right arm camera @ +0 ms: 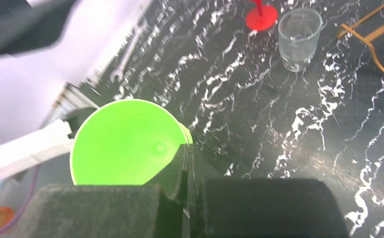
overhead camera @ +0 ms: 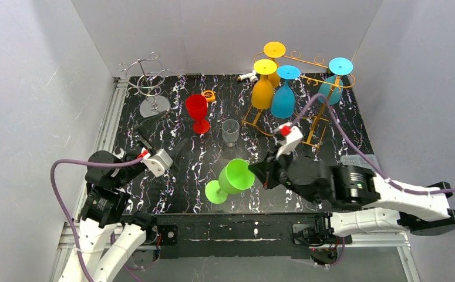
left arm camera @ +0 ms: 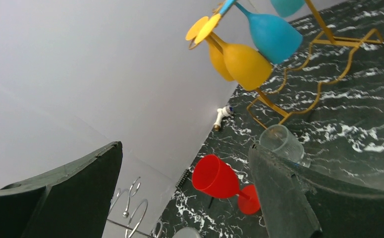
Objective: Place the wine glass upside down on the wine glass rack
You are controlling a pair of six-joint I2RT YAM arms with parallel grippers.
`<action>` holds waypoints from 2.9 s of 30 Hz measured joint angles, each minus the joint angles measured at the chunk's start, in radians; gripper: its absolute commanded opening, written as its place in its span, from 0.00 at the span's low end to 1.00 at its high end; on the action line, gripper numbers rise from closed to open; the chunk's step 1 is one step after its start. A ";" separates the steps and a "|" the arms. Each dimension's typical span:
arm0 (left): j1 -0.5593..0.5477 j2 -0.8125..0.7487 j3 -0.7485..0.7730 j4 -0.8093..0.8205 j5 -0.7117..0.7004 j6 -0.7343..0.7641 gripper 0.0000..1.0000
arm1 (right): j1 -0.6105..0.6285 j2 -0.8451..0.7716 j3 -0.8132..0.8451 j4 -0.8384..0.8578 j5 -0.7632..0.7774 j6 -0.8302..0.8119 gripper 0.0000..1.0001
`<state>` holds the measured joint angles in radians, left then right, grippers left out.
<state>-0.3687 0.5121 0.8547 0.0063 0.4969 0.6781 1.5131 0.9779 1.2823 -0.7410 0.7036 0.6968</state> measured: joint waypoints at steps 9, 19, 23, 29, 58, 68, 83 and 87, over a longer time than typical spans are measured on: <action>0.000 0.066 0.169 -0.360 0.121 -0.001 0.95 | 0.000 -0.171 -0.134 0.417 0.067 -0.205 0.01; 0.021 0.341 0.473 -0.537 0.043 -0.652 0.68 | 0.000 0.016 -0.005 0.582 0.106 -0.583 0.01; 0.080 0.355 0.439 -0.546 0.058 -0.873 0.98 | 0.000 0.011 0.056 0.627 0.106 -0.677 0.01; 0.123 0.435 0.438 -0.497 0.135 -1.144 0.97 | 0.000 0.010 0.105 0.676 0.101 -0.731 0.01; 0.152 0.478 0.419 -0.289 0.363 -1.395 0.00 | 0.002 0.050 0.076 0.817 0.080 -0.808 0.50; 0.151 0.380 0.550 -0.309 0.272 -0.937 0.00 | 0.001 0.091 0.117 0.484 0.156 -0.630 0.98; 0.147 0.209 0.379 -0.105 0.256 -0.073 0.00 | 0.003 -0.218 0.019 0.108 -0.034 -0.437 0.98; 0.147 0.185 0.319 -0.106 0.328 0.061 0.00 | 0.003 0.008 0.201 0.097 -0.013 -0.484 0.98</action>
<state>-0.2218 0.6971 1.1740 -0.0994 0.8246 0.7391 1.5158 0.9863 1.4837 -0.6441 0.6903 0.2123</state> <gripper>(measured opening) 0.021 0.983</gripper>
